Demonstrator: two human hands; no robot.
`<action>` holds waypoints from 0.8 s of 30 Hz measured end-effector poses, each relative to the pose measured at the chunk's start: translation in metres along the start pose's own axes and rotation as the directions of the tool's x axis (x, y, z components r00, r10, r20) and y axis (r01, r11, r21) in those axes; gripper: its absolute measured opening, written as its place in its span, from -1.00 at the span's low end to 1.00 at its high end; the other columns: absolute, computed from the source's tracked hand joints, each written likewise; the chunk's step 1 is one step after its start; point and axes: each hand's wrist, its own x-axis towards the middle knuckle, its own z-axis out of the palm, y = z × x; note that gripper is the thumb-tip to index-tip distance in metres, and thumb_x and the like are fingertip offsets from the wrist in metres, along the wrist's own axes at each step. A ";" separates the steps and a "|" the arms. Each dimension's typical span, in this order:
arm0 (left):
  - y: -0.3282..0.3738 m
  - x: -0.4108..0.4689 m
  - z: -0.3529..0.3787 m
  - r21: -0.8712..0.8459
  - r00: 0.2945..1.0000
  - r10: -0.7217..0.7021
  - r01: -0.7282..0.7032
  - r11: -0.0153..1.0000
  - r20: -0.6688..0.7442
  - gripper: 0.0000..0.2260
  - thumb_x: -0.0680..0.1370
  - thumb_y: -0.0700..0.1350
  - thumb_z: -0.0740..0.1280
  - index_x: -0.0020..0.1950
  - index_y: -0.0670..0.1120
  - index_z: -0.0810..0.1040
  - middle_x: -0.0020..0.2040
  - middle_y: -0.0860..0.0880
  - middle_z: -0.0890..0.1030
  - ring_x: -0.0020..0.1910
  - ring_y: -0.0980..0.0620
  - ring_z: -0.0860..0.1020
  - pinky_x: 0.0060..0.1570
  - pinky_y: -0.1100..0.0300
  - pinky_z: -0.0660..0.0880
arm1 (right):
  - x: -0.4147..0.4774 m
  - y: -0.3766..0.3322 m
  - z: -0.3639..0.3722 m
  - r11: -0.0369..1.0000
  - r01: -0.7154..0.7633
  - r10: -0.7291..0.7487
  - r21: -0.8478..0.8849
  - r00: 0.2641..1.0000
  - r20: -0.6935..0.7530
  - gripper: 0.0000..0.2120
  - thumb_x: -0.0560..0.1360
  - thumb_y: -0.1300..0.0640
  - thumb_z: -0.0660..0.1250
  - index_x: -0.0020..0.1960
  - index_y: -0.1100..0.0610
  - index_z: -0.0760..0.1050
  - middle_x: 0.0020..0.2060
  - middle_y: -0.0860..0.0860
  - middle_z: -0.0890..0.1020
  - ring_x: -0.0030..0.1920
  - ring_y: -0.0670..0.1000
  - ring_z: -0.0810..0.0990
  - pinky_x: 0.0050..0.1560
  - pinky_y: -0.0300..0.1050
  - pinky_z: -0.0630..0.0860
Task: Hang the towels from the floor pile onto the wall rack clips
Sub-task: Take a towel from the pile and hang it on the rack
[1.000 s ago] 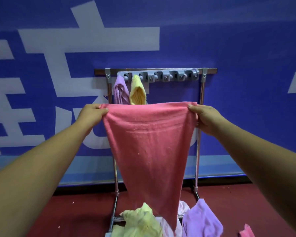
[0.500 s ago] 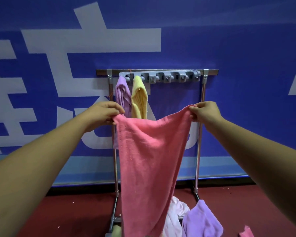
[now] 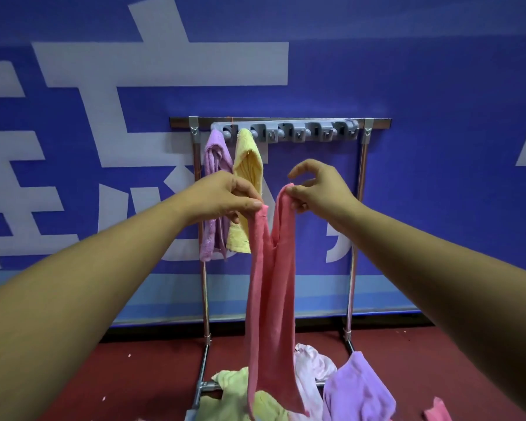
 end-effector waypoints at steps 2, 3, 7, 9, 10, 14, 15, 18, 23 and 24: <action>0.001 0.002 0.001 0.029 0.998 0.030 -0.029 0.999 -0.048 -0.88 0.52 -0.05 0.44 -0.01 -0.07 0.70 -0.14 -0.01 0.72 -0.09 0.06 0.67 -0.03 0.10 0.58 | -0.002 -0.002 0.003 1.000 0.012 -0.013 0.008 0.999 0.036 -0.88 0.55 0.42 0.28 -0.06 0.26 0.55 -0.31 0.26 0.62 -0.39 0.02 0.60 -0.19 -0.01 0.68; 0.001 0.004 0.002 0.042 0.996 0.048 -0.045 0.998 -0.075 -0.89 0.52 -0.04 0.44 -0.03 -0.05 0.71 -0.14 0.00 0.71 -0.08 0.07 0.66 0.03 0.08 0.58 | -0.003 -0.002 0.004 1.000 0.009 -0.010 0.022 0.998 0.063 -0.82 0.55 0.45 0.24 -0.10 0.27 0.57 -0.26 0.30 0.64 -0.37 0.02 0.62 -0.11 0.04 0.69; 0.002 0.010 0.005 0.111 0.977 0.080 -0.058 0.992 -0.198 -0.92 0.52 -0.01 0.44 -0.07 0.01 0.69 -0.11 0.05 0.69 -0.04 0.11 0.63 0.15 0.07 0.55 | -0.007 -0.005 0.010 0.984 -0.056 0.018 0.172 0.976 0.216 -0.87 0.55 0.36 0.31 -0.06 0.35 0.64 -0.18 0.28 0.64 -0.22 0.07 0.62 0.09 0.04 0.64; 0.001 0.012 0.005 0.107 0.972 0.060 -0.037 0.994 -0.228 -0.92 0.54 -0.02 0.42 -0.06 0.00 0.68 -0.10 0.04 0.69 -0.03 0.09 0.63 0.16 0.02 0.55 | -0.008 -0.005 0.012 0.986 -0.051 0.007 0.161 0.965 0.262 -0.82 0.55 0.23 0.39 0.00 0.37 0.65 -0.19 0.25 0.64 -0.18 0.08 0.61 0.10 0.01 0.62; 0.001 0.013 0.005 0.097 0.971 0.049 -0.028 0.995 -0.232 -0.91 0.55 -0.03 0.42 -0.05 0.00 0.68 -0.10 0.04 0.69 -0.03 0.08 0.64 0.16 0.01 0.56 | -0.007 -0.004 0.013 0.992 -0.025 -0.008 0.122 0.965 0.264 -0.79 0.53 0.18 0.43 0.00 0.35 0.66 -0.20 0.24 0.65 -0.18 0.06 0.62 0.08 -0.01 0.62; 0.002 0.012 0.010 0.046 0.973 0.050 -0.041 0.998 -0.225 -0.87 0.53 0.04 0.42 -0.06 0.01 0.69 -0.09 0.03 0.70 0.00 0.06 0.65 0.18 -0.02 0.55 | -0.009 -0.003 0.018 0.996 0.041 -0.055 0.073 0.977 0.206 -0.87 0.53 0.19 0.45 -0.09 0.27 0.65 -0.27 0.16 0.66 -0.28 -0.02 0.62 -0.11 -0.14 0.63; 0.001 0.012 0.010 0.019 0.976 0.039 -0.036 0.999 -0.213 -0.84 0.52 0.09 0.42 -0.07 0.02 0.69 -0.08 0.03 0.70 0.02 0.04 0.64 0.20 -0.03 0.54 | -0.009 -0.004 0.018 0.995 0.044 -0.060 0.089 0.980 0.191 -0.89 0.53 0.21 0.44 -0.11 0.26 0.65 -0.28 0.13 0.66 -0.30 -0.04 0.62 -0.13 -0.16 0.62; -0.005 0.006 0.006 -0.027 0.999 -0.015 0.013 1.000 -0.047 -0.74 0.50 0.15 0.40 -0.04 -0.02 0.69 0.03 -0.08 0.66 0.11 -0.06 0.61 0.27 -0.06 0.47 | -0.005 -0.005 0.014 0.986 0.010 -0.036 0.167 0.987 0.156 -0.88 0.53 0.29 0.40 -0.18 0.23 0.61 -0.32 0.13 0.62 -0.30 0.00 0.58 -0.07 -0.04 0.61; -0.019 -0.007 0.007 0.015 0.968 -0.145 0.145 0.989 0.204 -0.85 0.53 -0.14 0.41 0.05 -0.15 0.71 0.07 0.03 0.63 -0.02 0.29 0.60 -0.01 0.46 0.47 | 0.002 0.001 -0.005 0.962 -0.054 0.041 0.266 0.998 0.055 -0.77 0.52 0.36 0.31 -0.30 0.21 0.48 -0.40 0.09 0.51 -0.37 -0.01 0.51 -0.19 -0.11 0.57; -0.023 -0.008 0.007 0.029 0.965 -0.170 0.168 0.985 0.202 -0.87 0.53 -0.11 0.42 0.03 -0.09 0.71 0.05 0.06 0.64 -0.01 0.28 0.61 0.00 0.43 0.47 | 0.004 0.005 -0.009 0.962 -0.070 0.065 0.263 0.997 0.028 -0.77 0.52 0.35 0.31 -0.30 0.21 0.46 -0.41 0.09 0.50 -0.38 -0.01 0.49 -0.20 -0.12 0.55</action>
